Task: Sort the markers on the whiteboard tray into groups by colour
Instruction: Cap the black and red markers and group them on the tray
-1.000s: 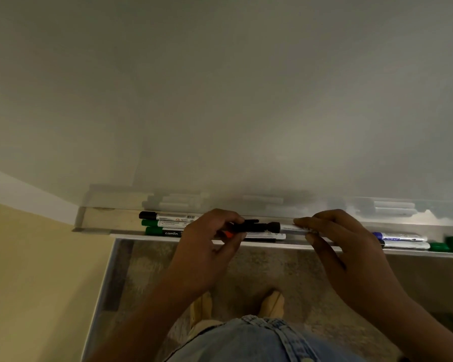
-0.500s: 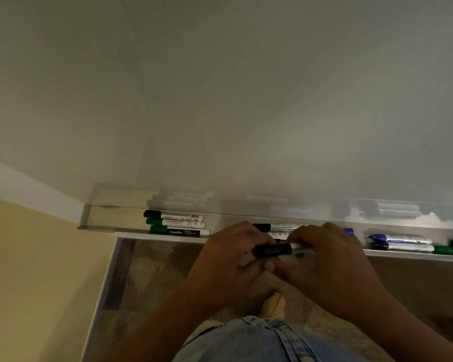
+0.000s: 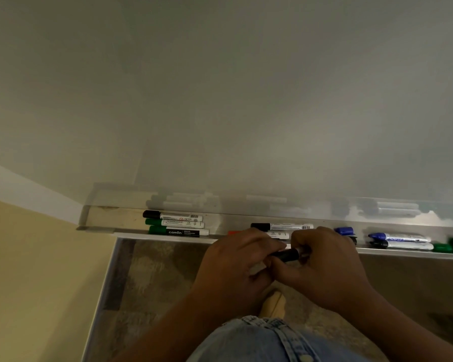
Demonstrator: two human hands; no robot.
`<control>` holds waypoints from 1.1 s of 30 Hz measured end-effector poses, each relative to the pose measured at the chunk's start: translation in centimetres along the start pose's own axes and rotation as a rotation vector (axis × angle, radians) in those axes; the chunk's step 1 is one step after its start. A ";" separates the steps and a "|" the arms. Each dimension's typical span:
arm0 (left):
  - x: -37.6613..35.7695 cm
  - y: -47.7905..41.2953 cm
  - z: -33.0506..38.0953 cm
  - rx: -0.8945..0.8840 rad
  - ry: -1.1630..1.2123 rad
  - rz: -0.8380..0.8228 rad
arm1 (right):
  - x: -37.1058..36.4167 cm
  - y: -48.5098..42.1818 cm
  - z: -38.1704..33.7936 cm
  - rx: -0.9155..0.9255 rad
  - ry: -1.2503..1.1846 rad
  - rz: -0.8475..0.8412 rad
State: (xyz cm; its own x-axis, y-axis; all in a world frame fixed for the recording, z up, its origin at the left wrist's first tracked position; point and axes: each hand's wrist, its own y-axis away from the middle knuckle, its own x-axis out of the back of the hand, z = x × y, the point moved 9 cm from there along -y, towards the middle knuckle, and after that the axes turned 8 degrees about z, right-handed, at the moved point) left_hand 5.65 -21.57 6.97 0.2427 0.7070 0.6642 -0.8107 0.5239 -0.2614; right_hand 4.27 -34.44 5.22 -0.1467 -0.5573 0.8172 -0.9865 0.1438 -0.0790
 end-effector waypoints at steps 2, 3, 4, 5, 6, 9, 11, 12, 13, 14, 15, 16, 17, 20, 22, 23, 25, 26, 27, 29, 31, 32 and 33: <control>0.1 0.2 0.1 -0.040 -0.022 0.031 | -0.2 -0.2 0.5 -0.013 0.031 -0.001; 0.2 0.3 0.1 -0.059 -0.045 0.037 | -0.5 -0.3 0.7 -0.023 0.045 -0.010; 0.2 0.3 0.1 -0.076 -0.086 0.040 | -0.8 -0.4 0.9 -0.031 0.057 -0.025; 0.2 0.4 0.0 -0.090 -0.142 0.043 | -1.1 -0.4 1.0 -0.038 0.059 -0.045; 0.3 0.4 -0.2 -0.091 -0.197 0.049 | -1.4 -0.5 1.2 -0.048 0.041 -0.066; 1.0 0.3 -2.1 0.026 -0.262 0.090 | -2.0 -0.9 2.1 -0.095 -0.111 -0.104; 1.6 0.2 -4.4 0.154 -0.212 0.164 | -2.2 -1.1 3.2 -0.116 -0.171 -0.089; 1.8 0.4 -5.7 0.221 -0.168 0.211 | -2.4 -1.2 4.1 -0.133 -0.172 -0.070; 1.9 0.5 -7.0 0.282 -0.118 0.256 | -2.5 -1.3 5.0 -0.160 -0.161 -0.049; 1.9 0.7 -8.3 0.338 -0.072 0.292 | -2.7 -1.3 6.1 -0.193 -0.145 -0.031; 1.8 0.9 -9.5 0.389 -0.038 0.316 | -3.0 -1.3 7.1 -0.224 -0.123 -0.017; 1.5 1.1 -10.5 0.428 -0.020 0.329 | -3.2 -1.3 8.0 -0.245 -0.092 -0.009; 1.2 1.2 -11.3 0.449 -0.013 0.335 | -3.5 -1.4 8.7 -0.256 -0.054 -0.006; -0.2 1.2 -12.7 0.466 -0.008 0.324 | -4.1 -1.6 10.0 -0.265 0.047 -0.027; -1.3 1.1 -13.3 0.490 -0.012 0.314 | -4.3 -1.6 10.3 -0.239 0.103 -0.047; -1.7 1.1 -13.6 0.512 -0.015 0.310 | -4.4 -1.6 10.3 -0.213 0.141 -0.048; -2.4 1.1 -14.2 0.551 -0.018 0.297 | -4.4 -1.7 10.1 -0.170 0.188 -0.041; -2.7 1.1 -14.3 0.560 -0.021 0.286 | -4.5 -1.7 10.0 -0.163 0.182 -0.044; -3.0 1.0 -14.4 0.560 -0.029 0.270 | -4.7 -1.7 10.0 -0.162 0.165 -0.050; -3.3 0.8 -14.6 0.548 -0.053 0.240 | -5.0 -1.7 9.8 -0.162 0.127 -0.051; -3.2 0.8 -14.8 0.545 -0.090 0.227 | -5.1 -1.6 9.6 -0.167 0.094 -0.039; -3.1 0.9 -14.9 0.547 -0.111 0.218 | -5.1 -1.6 9.5 -0.173 0.085 -0.032; -3.1 0.9 -15.0 0.551 -0.127 0.204 | -5.1 -1.6 9.6 -0.178 0.084 -0.024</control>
State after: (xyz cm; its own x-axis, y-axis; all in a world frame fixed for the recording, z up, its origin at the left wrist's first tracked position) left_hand 12.11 -16.19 -5.84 0.0150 0.6873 0.7262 -0.9992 0.0364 -0.0138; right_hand 5.88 -39.69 -4.26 -0.1091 -0.4932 0.8631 -0.9599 0.2777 0.0373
